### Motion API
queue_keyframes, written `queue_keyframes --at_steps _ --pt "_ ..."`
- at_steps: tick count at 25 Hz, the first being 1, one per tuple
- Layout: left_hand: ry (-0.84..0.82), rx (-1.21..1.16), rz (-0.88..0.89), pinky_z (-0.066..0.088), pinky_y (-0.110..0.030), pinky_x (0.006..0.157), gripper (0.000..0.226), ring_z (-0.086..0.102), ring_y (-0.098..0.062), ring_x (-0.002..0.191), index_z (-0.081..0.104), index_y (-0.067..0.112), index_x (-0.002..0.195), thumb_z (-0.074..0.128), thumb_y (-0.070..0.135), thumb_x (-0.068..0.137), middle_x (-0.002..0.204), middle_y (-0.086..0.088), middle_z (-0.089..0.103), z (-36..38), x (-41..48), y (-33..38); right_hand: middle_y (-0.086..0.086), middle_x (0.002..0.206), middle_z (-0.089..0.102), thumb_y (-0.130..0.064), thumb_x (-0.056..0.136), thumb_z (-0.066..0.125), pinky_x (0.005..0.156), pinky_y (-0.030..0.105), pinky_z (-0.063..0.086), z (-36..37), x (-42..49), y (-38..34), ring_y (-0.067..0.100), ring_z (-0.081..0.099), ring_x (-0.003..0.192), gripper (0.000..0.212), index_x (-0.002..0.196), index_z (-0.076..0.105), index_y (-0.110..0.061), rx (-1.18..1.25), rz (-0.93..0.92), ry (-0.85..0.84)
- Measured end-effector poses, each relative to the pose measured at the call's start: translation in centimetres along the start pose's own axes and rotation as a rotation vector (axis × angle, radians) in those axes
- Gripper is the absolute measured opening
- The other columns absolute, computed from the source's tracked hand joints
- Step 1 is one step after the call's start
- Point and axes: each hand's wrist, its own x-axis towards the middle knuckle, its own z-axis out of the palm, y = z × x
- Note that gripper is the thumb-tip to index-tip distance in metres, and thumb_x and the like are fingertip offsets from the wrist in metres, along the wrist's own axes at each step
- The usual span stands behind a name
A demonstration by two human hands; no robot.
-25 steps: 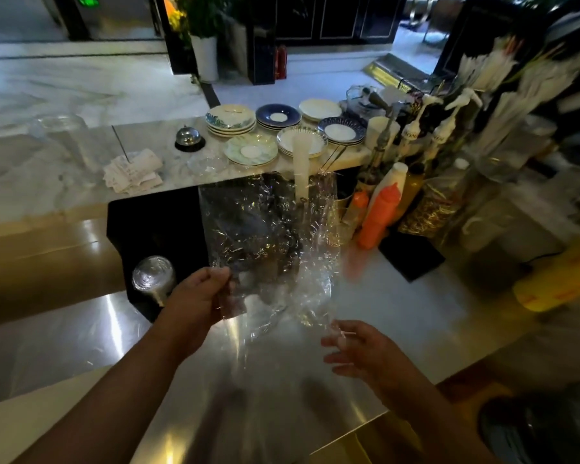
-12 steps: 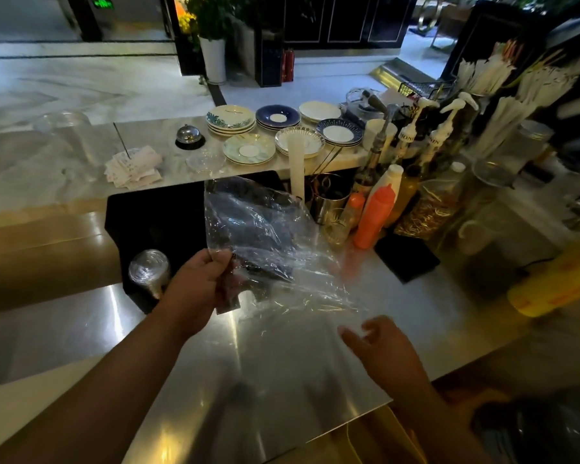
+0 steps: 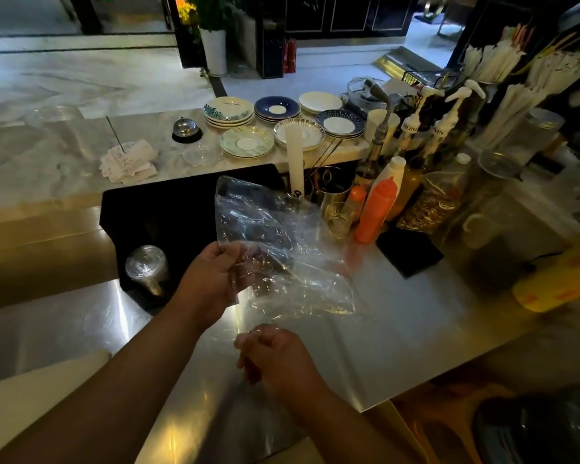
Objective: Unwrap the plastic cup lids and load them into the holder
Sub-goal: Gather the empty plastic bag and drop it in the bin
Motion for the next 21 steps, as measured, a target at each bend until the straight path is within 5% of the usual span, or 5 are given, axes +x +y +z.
queue_keyframes --at_steps 3,6,11,15,21 --pt "-0.026 -0.053 -0.013 0.061 -0.034 0.051 0.016 0.078 -0.021 0.073 0.065 0.009 0.106 0.053 0.020 0.110 0.088 -0.001 0.081 0.0 -0.2 0.5 0.007 0.112 0.074 -0.029 0.092 0.063 0.088 0.027 0.056 -2.7 0.0 1.7 0.014 0.071 0.097 0.037 0.124 0.069 -0.012 -0.054 0.259 -0.211" --pt "-0.112 -0.098 -0.036 0.067 -0.040 0.066 0.018 0.075 -0.026 0.086 0.070 0.012 0.106 0.054 0.020 0.108 0.101 -0.006 0.080 -1.4 -0.2 1.3 0.024 0.095 0.072 0.011 0.087 0.061 0.067 0.032 0.058 -9.8 0.1 2.3 0.029 0.071 0.074 0.038 0.124 0.060 0.010 0.317 0.414 -0.066" --pt "-0.232 0.020 -0.109 0.063 -0.041 0.072 0.029 0.071 -0.031 0.094 0.069 0.012 0.110 0.062 0.035 0.094 0.111 -0.017 0.067 -2.6 -0.8 1.4 0.020 0.120 0.075 -0.051 0.106 0.042 0.099 0.052 0.053 -15.8 0.9 -2.1 0.036 0.071 0.104 0.056 0.123 0.073 -0.007 0.403 0.220 0.030" --pt "-0.197 0.166 -0.088 0.063 -0.043 0.073 0.019 0.074 -0.024 0.080 0.074 0.012 0.103 0.064 0.027 0.100 0.097 -0.009 0.080 -2.8 -1.2 1.7 0.009 0.078 0.068 -0.023 0.092 0.072 0.055 0.029 0.057 -14.9 2.0 -5.2 0.014 0.063 0.058 0.019 0.102 0.077 -0.008 0.192 0.033 0.128" --pt "-0.146 0.351 -0.073 0.052 -0.020 0.044 0.013 0.065 -0.007 0.052 0.084 0.022 0.088 0.074 0.029 0.094 0.071 -0.002 0.074 -3.9 -0.9 2.0 0.004 0.065 0.060 -0.010 0.103 0.052 0.051 0.028 0.043 -16.8 2.6 -4.2 0.013 0.050 0.054 0.026 0.111 0.076 -0.014 0.180 -0.012 0.220"
